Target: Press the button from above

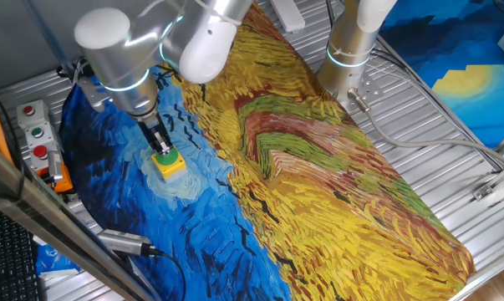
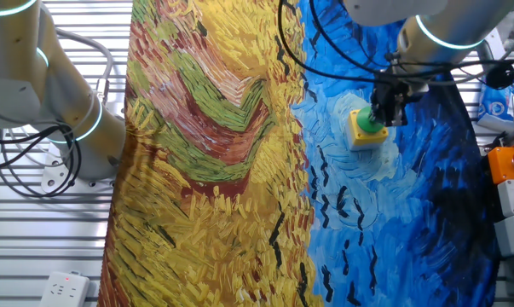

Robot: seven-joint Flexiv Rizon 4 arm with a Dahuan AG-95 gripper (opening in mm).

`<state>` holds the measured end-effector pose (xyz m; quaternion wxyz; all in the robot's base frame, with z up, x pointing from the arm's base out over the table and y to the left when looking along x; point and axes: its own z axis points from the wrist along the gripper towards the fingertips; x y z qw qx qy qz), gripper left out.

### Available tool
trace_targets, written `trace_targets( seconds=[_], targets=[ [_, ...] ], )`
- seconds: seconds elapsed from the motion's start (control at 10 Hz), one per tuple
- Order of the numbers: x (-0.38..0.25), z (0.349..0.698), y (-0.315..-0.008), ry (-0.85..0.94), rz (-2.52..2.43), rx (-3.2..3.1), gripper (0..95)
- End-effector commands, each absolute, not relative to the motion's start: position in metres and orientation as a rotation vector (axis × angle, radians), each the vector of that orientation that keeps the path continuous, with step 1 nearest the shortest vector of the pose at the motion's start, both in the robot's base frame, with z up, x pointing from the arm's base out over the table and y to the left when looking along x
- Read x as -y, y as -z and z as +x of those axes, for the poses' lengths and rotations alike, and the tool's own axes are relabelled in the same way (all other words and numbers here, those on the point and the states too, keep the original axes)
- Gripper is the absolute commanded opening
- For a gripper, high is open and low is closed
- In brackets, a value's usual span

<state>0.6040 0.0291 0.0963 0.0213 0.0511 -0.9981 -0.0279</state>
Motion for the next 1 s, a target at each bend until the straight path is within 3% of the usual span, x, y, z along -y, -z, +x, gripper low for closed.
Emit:
trace_targets(
  seconds=[0.1,0.3,0.5,1.0],
  targets=[
    [-0.028,0.607,-0.117,0.094,0.172,3.093,0.0],
    [-0.028,0.609,-0.132,0.094,0.165,3.090,0.0],
    [-0.028,0.608,-0.126,0.092,0.153,3.090,0.0],
    [-0.031,0.601,-0.076,0.081,0.148,3.107,0.0]
  ],
)
